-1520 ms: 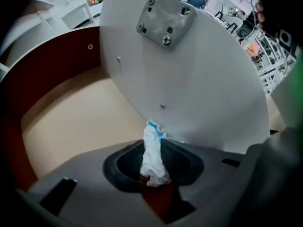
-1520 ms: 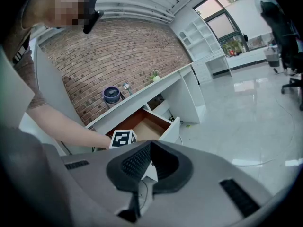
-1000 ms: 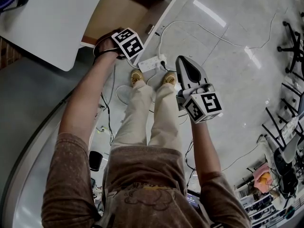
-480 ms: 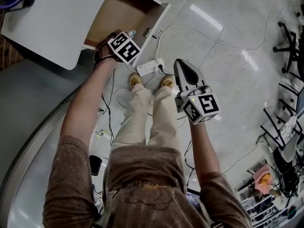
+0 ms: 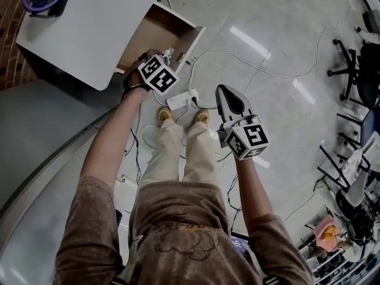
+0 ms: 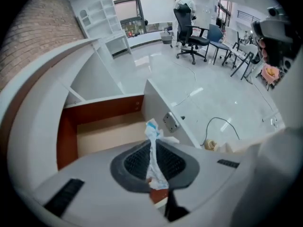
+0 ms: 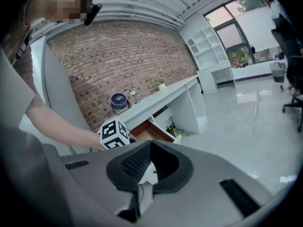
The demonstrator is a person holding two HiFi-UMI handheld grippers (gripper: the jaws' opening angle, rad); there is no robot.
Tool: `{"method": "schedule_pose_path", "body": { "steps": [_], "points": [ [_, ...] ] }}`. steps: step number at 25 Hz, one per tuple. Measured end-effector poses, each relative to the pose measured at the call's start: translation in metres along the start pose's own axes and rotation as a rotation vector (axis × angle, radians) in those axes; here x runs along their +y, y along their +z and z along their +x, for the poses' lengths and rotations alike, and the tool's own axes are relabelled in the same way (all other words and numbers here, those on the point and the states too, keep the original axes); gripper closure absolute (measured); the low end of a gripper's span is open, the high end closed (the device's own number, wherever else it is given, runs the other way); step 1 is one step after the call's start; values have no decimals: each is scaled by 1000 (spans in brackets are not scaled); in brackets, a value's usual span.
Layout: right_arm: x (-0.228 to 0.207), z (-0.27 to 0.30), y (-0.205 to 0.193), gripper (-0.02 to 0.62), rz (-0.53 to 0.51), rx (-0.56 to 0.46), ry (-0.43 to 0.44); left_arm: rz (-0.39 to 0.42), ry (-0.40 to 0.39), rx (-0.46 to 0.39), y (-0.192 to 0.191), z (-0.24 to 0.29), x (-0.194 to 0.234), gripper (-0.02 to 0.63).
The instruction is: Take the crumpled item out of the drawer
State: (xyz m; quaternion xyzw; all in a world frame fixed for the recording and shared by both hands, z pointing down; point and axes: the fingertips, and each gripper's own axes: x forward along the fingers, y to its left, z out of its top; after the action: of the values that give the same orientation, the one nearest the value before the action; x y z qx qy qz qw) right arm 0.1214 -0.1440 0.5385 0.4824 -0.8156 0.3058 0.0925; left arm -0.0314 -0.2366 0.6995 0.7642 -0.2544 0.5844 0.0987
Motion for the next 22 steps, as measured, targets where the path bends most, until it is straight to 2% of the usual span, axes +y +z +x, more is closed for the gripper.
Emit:
{"method": "schedule_pose_path", "body": {
  "steps": [6, 13, 22],
  "points": [
    [13, -24, 46, 598, -55, -36, 2, -33, 26, -60, 25, -62, 3, 576],
    [31, -55, 86, 598, -121, -51, 13, -35, 71, -153, 53, -146, 6, 575],
    [56, -84, 122, 598, -121, -100, 25, -127, 90, -290, 77, -240, 10, 575]
  ]
}}
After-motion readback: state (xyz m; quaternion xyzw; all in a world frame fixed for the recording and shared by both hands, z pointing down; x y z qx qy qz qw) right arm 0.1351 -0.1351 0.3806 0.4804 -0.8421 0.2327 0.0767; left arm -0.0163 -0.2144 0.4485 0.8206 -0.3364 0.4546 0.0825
